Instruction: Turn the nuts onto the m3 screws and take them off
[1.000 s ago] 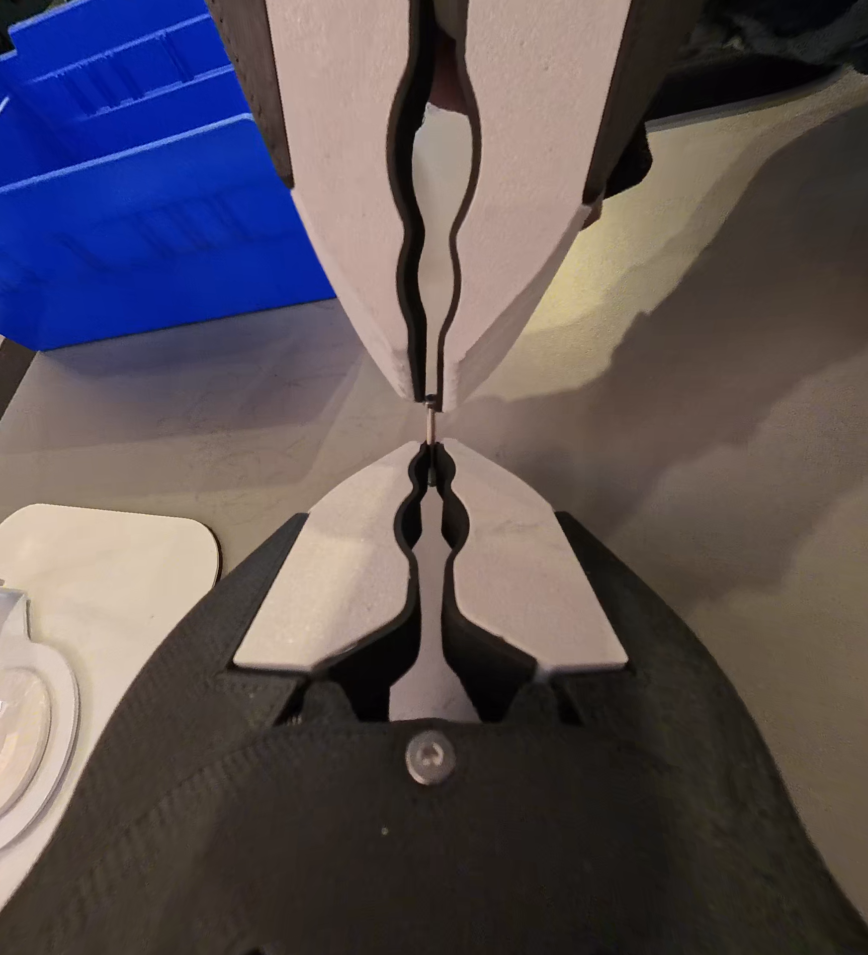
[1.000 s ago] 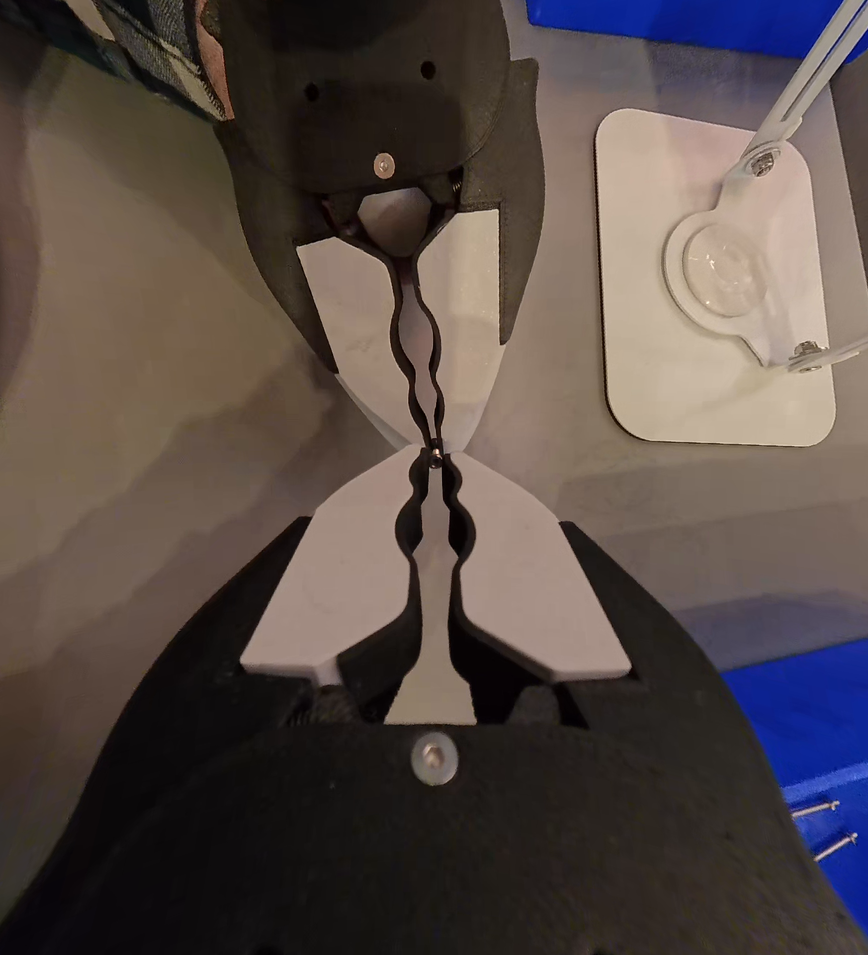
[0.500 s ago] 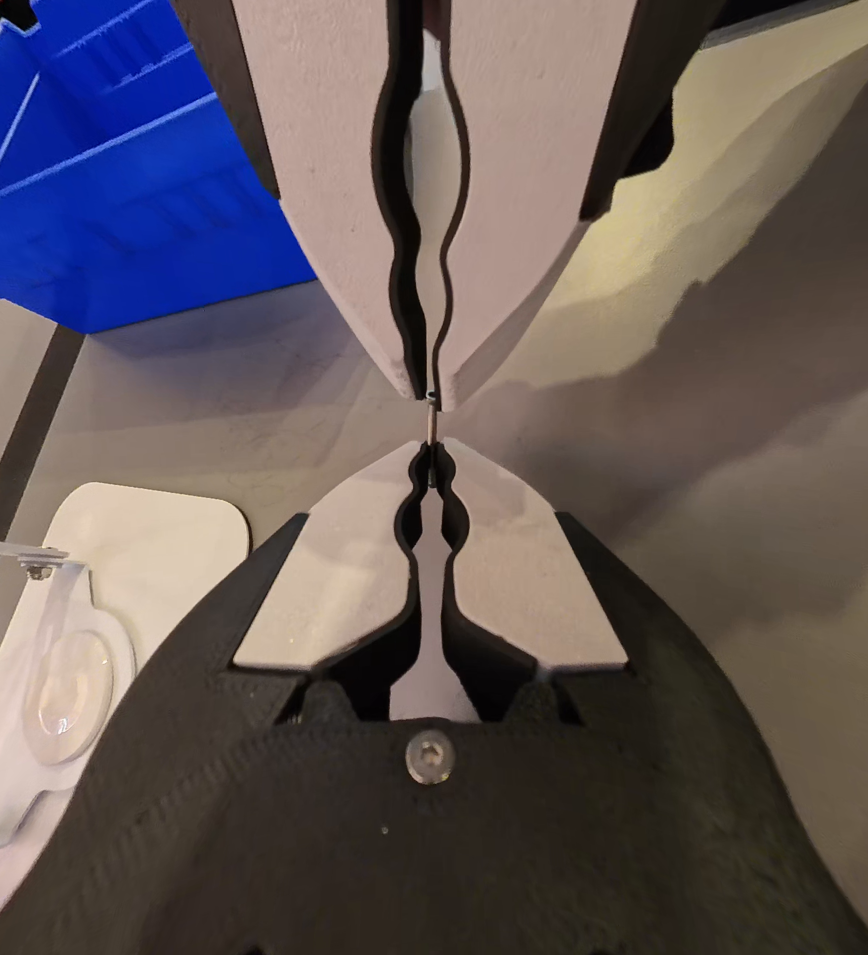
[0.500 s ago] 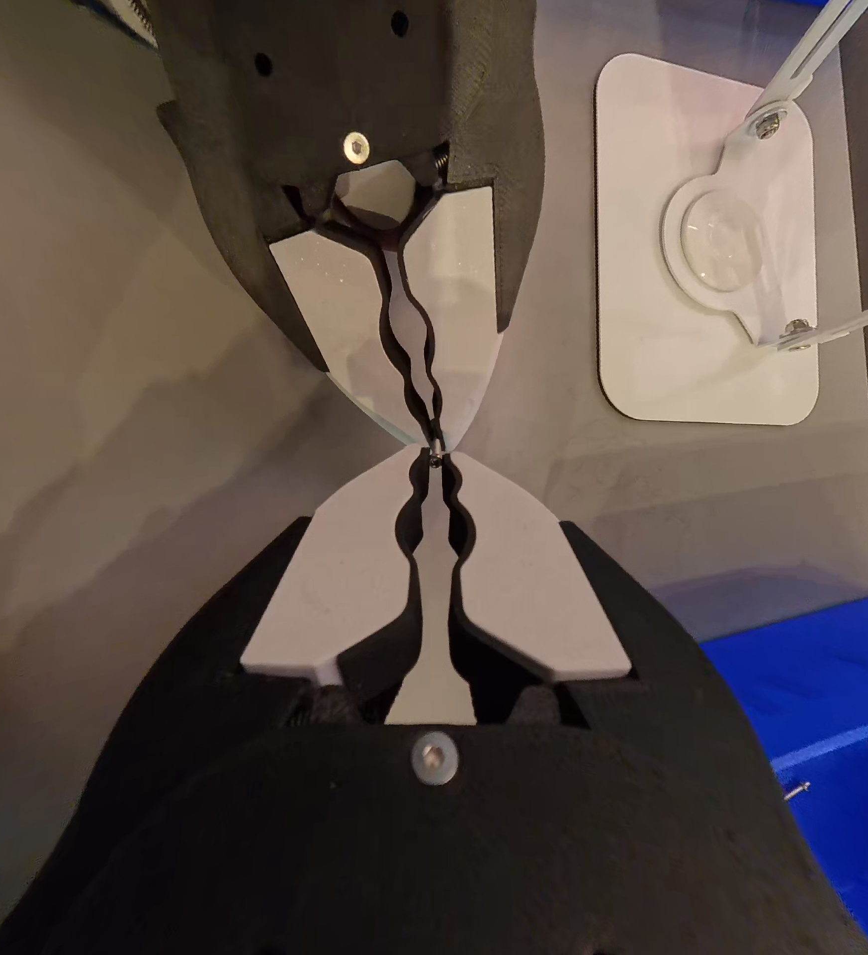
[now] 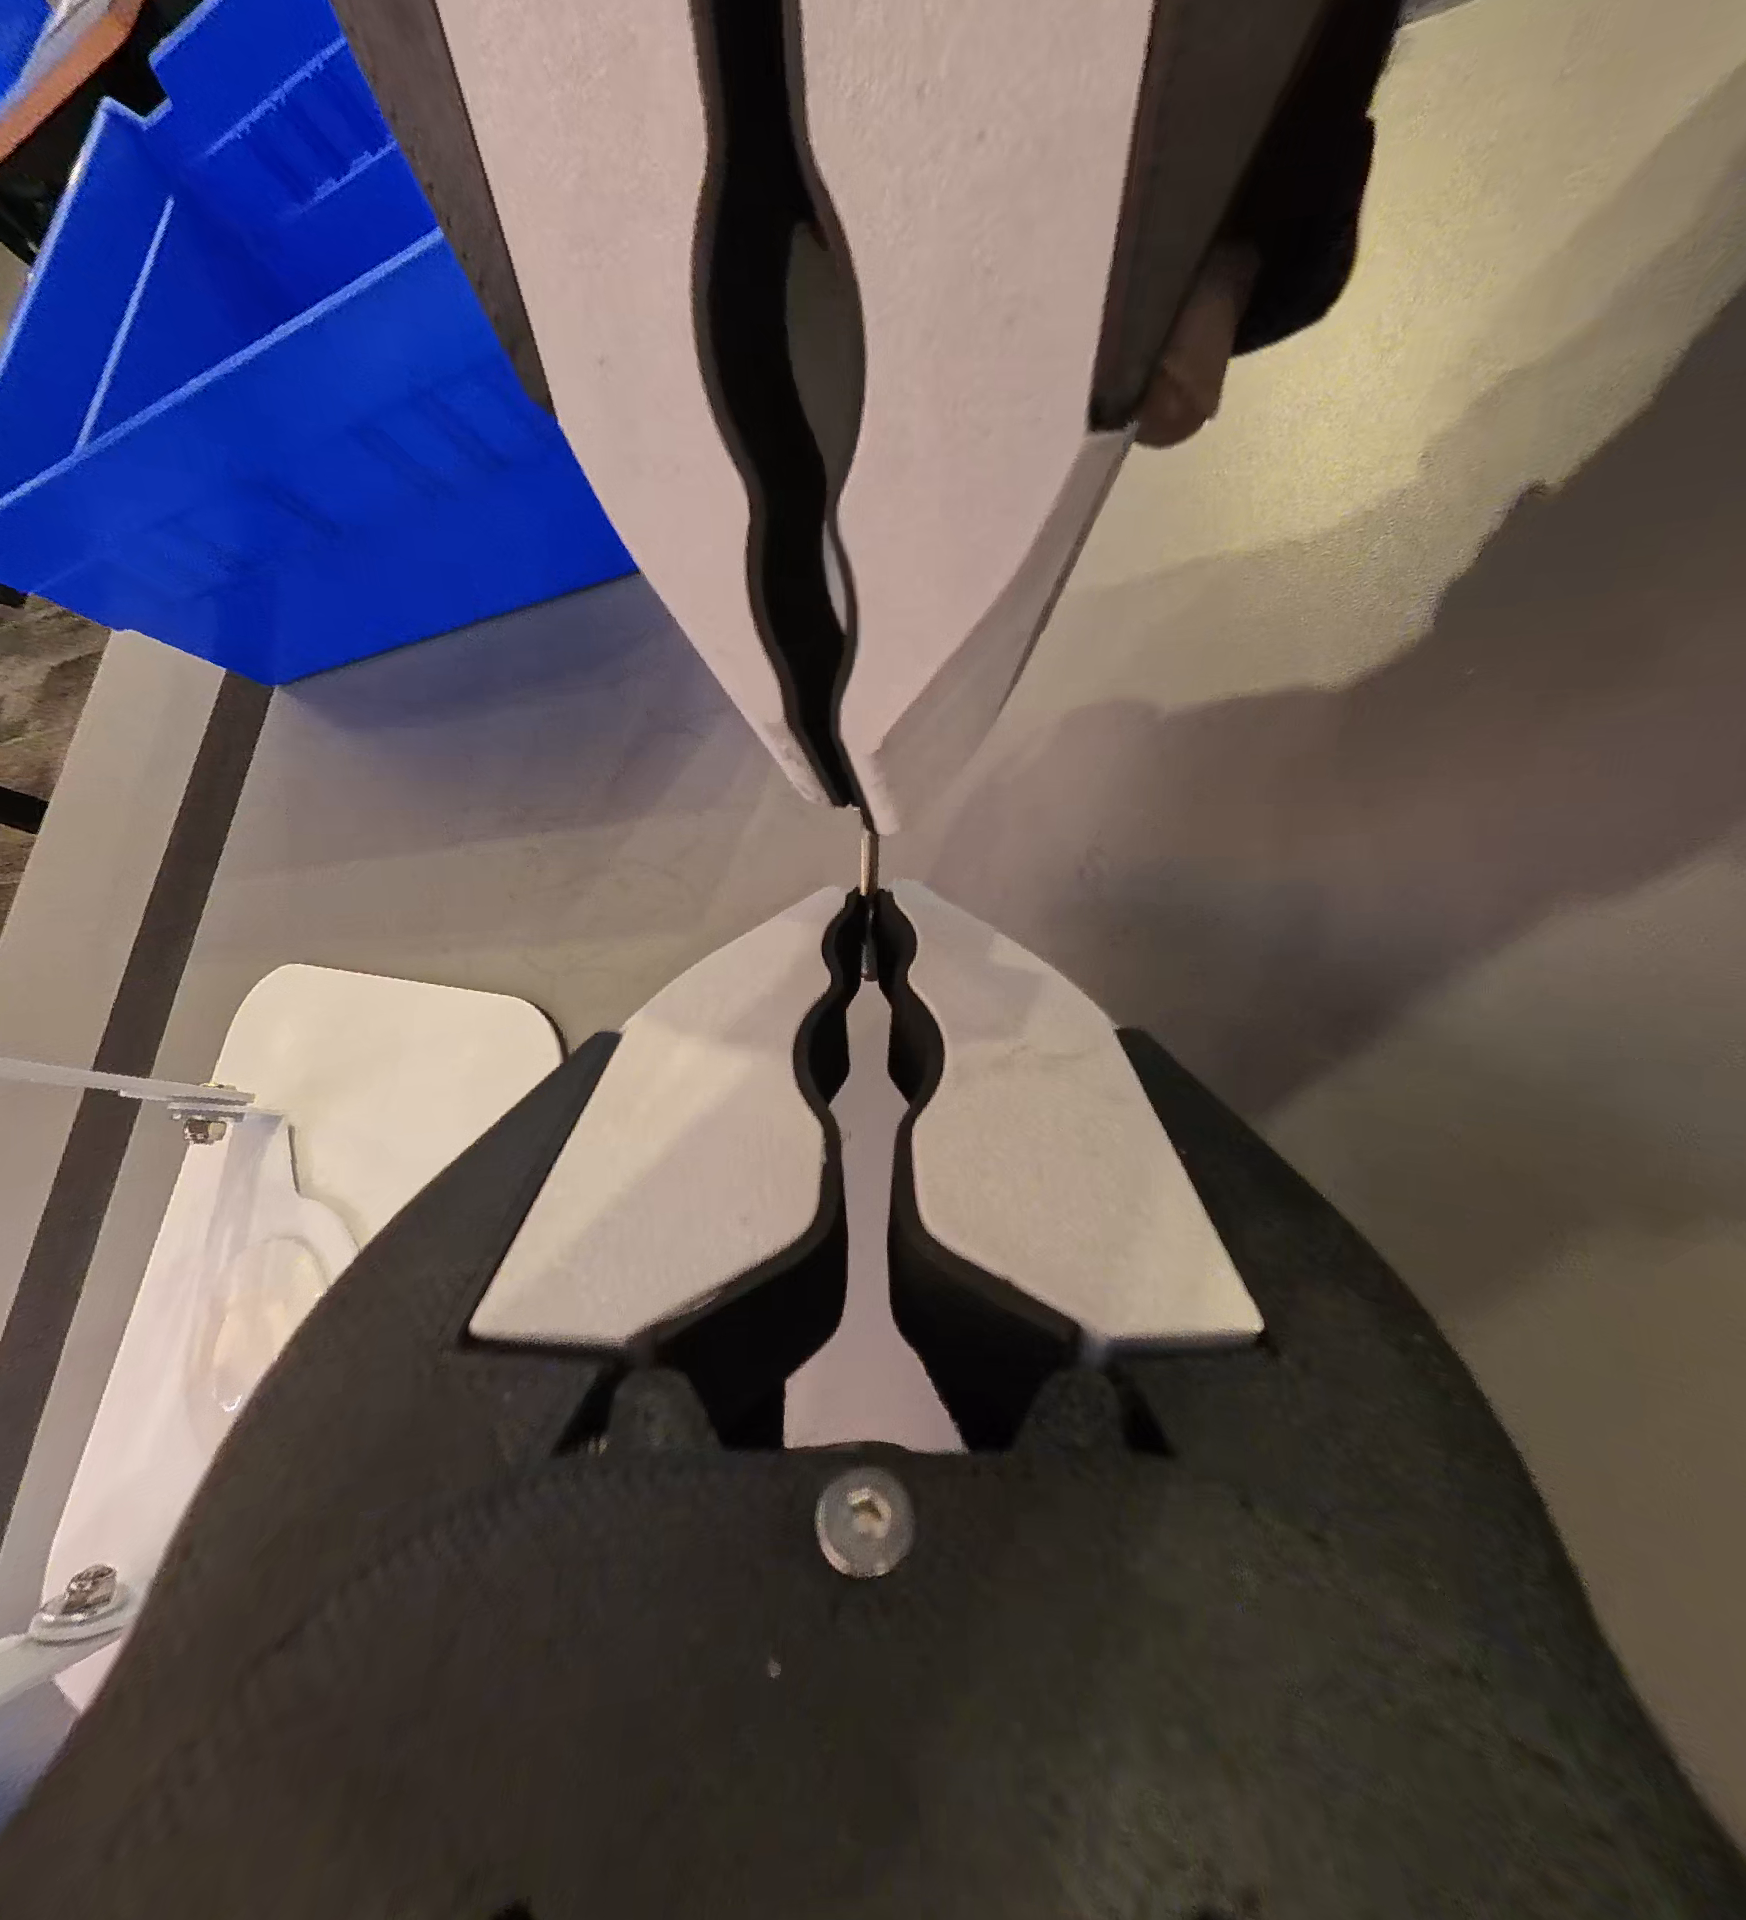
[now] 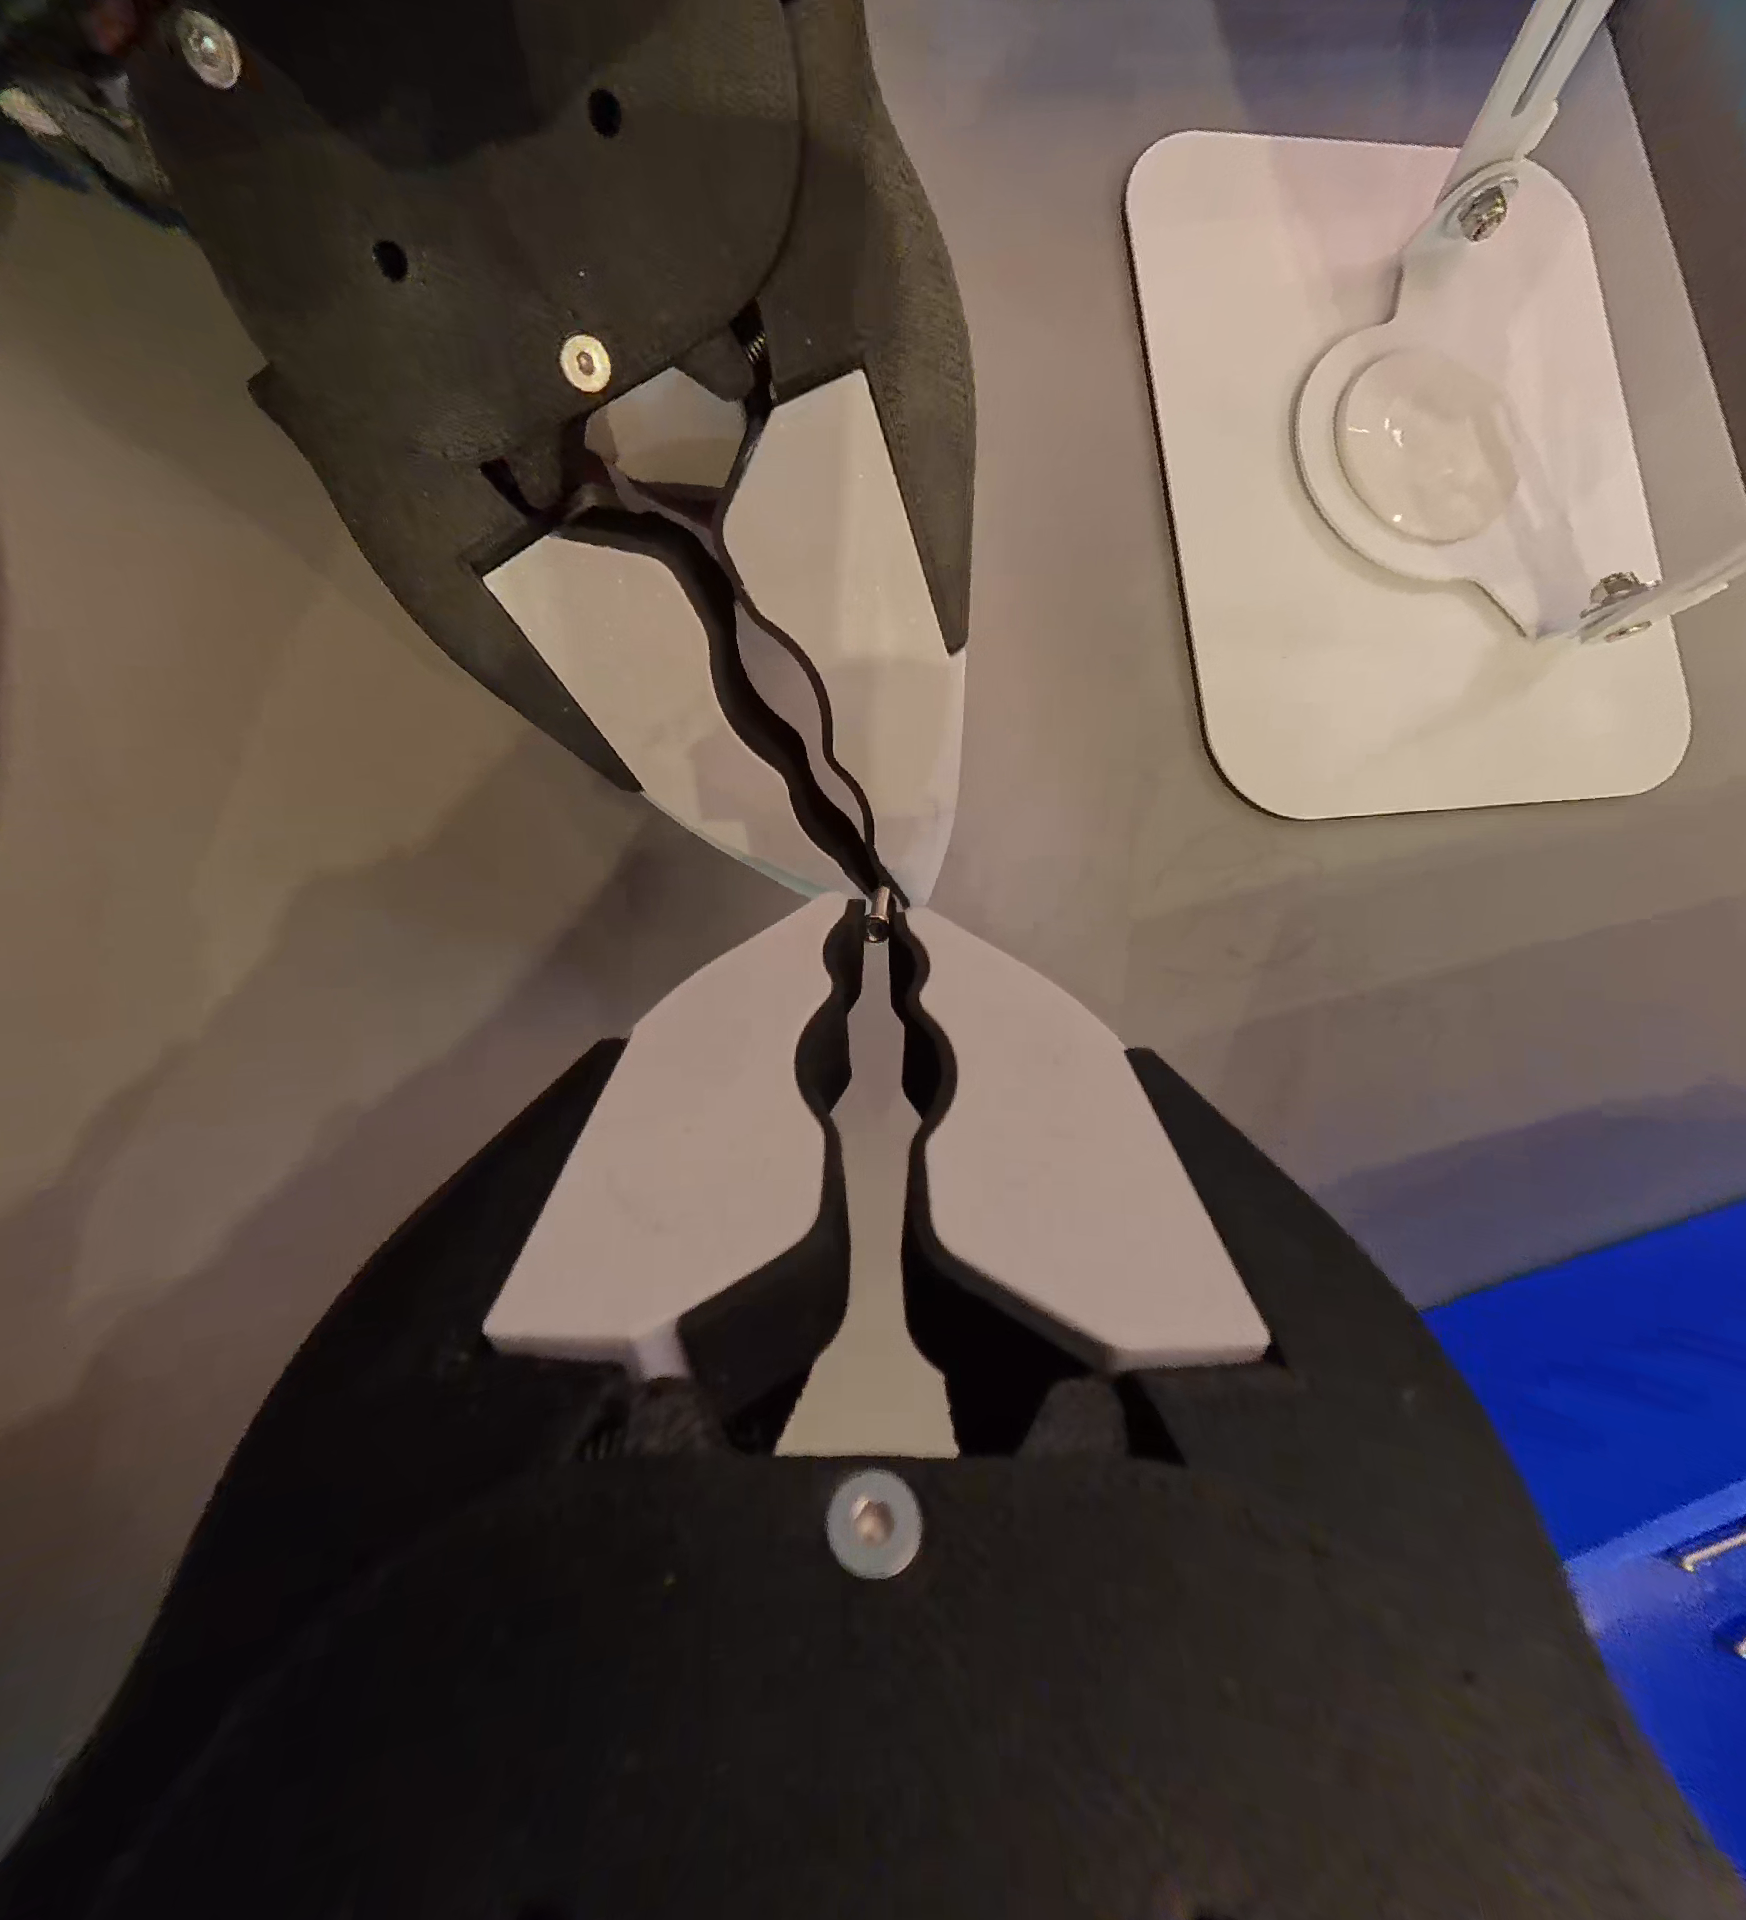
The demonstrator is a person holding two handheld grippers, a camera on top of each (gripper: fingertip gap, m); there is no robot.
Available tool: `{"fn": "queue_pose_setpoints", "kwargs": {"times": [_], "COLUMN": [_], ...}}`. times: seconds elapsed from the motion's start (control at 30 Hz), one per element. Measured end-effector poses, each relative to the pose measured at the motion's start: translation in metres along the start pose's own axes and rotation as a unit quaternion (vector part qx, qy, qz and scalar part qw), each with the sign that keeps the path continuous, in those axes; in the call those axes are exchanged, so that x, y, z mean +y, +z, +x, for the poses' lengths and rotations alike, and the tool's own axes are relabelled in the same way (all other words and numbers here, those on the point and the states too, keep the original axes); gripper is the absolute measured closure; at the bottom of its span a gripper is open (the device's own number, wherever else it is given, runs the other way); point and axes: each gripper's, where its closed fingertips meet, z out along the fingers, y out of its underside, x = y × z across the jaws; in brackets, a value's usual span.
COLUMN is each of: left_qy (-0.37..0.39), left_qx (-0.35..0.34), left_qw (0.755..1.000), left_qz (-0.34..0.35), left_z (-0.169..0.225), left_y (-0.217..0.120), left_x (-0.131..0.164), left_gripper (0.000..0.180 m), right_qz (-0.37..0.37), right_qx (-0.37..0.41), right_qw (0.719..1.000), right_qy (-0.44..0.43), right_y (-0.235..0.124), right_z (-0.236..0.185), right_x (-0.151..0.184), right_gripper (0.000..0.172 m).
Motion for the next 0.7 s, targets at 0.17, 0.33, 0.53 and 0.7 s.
{"fn": "queue_pose_setpoints", "kwargs": {"times": [0.17, 0.33, 0.53, 0.7], "left_qy": [-0.002, 0.001, -0.001, -0.003], "left_qx": [-0.005, -0.018, -0.016, -0.016], "left_qw": [1.0, 1.0, 1.0, 1.0], "left_qz": [0.0, -0.006, -0.002, 0.002], "left_z": [-0.0015, -0.004, -0.0037, -0.004], "left_y": [-0.0001, 0.0001, 0.0, -0.0003], "left_x": [-0.0001, 0.0006, -0.0002, -0.0012], "left_gripper": [0.179, 0.179, 0.179, 0.179], "right_qz": [0.012, 0.024, 0.031, 0.028], "right_qx": [0.006, 0.018, 0.026, 0.03], "right_qw": [0.999, 0.997, 0.996, 0.997], "right_qy": [0.036, 0.076, 0.079, 0.072], "right_y": [0.0001, 0.0008, 0.0, -0.0004], "right_z": [0.0021, 0.0039, 0.0041, 0.0046], "right_x": [-0.0003, -0.0022, -0.0022, -0.0021], "right_gripper": [0.167, 0.167, 0.166, 0.166]}}
